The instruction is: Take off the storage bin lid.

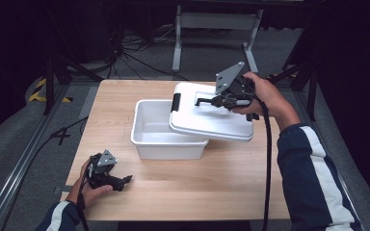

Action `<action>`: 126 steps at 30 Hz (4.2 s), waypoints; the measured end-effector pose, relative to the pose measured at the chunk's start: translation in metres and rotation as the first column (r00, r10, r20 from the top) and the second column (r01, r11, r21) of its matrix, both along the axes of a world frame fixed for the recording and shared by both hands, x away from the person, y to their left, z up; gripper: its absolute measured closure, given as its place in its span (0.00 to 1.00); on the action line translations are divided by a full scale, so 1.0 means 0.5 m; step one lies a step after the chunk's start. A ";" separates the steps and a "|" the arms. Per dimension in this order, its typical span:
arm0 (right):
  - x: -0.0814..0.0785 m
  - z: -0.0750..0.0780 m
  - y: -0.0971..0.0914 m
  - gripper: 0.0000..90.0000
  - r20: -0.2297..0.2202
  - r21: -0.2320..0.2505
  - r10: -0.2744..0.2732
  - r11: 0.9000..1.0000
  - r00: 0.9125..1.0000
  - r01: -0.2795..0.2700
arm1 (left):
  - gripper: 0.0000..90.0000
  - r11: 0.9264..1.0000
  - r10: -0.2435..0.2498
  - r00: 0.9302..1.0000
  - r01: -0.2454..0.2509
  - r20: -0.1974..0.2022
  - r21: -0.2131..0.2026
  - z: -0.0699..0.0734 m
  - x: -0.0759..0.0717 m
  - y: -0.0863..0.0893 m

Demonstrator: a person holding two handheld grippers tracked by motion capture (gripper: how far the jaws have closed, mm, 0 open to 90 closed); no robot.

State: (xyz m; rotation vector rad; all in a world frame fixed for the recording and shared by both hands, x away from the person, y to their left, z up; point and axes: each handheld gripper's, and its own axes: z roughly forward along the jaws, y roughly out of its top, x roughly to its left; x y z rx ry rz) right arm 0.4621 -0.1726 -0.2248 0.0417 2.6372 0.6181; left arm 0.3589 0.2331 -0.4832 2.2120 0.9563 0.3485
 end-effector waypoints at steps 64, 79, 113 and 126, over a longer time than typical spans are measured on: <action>0.001 -0.146 -0.249 0.94 -0.055 -0.021 -0.244 0.970 0.968 0.243 | 0.01 1.000 0.016 1.000 -0.016 -0.002 0.012 0.002 -0.002 -0.002; 0.049 -0.211 -0.235 0.94 -0.083 -0.009 -0.271 0.962 0.959 0.272 | 0.01 1.000 0.014 1.000 -0.014 -0.003 0.011 0.002 -0.001 -0.002; 0.085 -0.294 -0.234 0.94 -0.135 -0.080 -0.315 0.948 0.939 0.307 | 0.01 1.000 0.015 1.000 -0.014 -0.006 0.010 0.002 -0.001 -0.002; 0.090 -0.310 -0.240 0.91 -0.147 -0.099 -0.343 0.938 0.928 0.331 | 0.01 1.000 0.015 1.000 -0.015 -0.006 0.010 0.002 -0.001 -0.002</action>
